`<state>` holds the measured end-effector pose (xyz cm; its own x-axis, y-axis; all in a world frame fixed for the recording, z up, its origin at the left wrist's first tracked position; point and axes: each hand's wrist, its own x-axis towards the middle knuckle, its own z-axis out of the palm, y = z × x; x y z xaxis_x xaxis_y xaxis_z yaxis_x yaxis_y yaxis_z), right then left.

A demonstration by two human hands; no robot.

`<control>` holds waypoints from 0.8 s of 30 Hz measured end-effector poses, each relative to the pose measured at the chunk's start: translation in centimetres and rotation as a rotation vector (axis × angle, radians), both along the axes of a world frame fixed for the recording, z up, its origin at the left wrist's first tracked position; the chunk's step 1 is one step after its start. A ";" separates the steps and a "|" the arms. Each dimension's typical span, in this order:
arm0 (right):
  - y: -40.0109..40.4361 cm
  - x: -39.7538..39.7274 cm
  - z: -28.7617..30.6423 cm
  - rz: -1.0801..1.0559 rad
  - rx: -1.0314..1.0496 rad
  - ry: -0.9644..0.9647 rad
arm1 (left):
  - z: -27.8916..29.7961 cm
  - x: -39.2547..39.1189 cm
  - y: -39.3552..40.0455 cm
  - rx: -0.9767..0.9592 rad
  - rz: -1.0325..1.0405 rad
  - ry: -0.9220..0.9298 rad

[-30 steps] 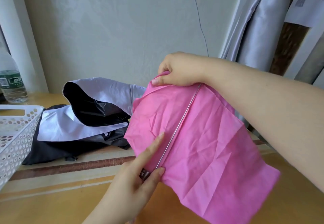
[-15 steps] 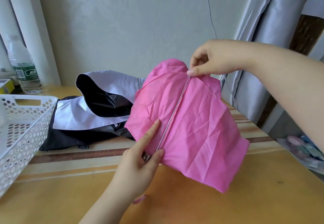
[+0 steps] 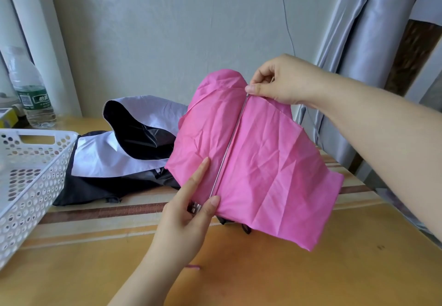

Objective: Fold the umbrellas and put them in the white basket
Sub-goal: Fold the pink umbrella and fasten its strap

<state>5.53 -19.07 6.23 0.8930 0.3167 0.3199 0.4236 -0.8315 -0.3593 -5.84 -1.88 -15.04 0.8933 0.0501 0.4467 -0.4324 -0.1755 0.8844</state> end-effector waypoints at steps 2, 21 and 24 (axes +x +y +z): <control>0.6 -0.3 -0.4 -0.099 -0.087 -0.115 | 0.0 0.1 0.0 -0.047 -0.001 0.012; -1.4 -7.3 -12.1 -0.183 0.845 0.461 | 0.6 0.5 0.8 -0.228 0.303 0.011; -0.6 -7.6 -12.4 -0.200 0.633 -0.246 | 0.4 0.8 1.1 -0.321 0.256 0.054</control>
<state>-2.02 -19.65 -6.14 0.7925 -0.1594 0.5887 0.4161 -0.5644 -0.7130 -5.07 -0.80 -14.68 0.8555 0.4030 0.3250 -0.3621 0.0170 0.9320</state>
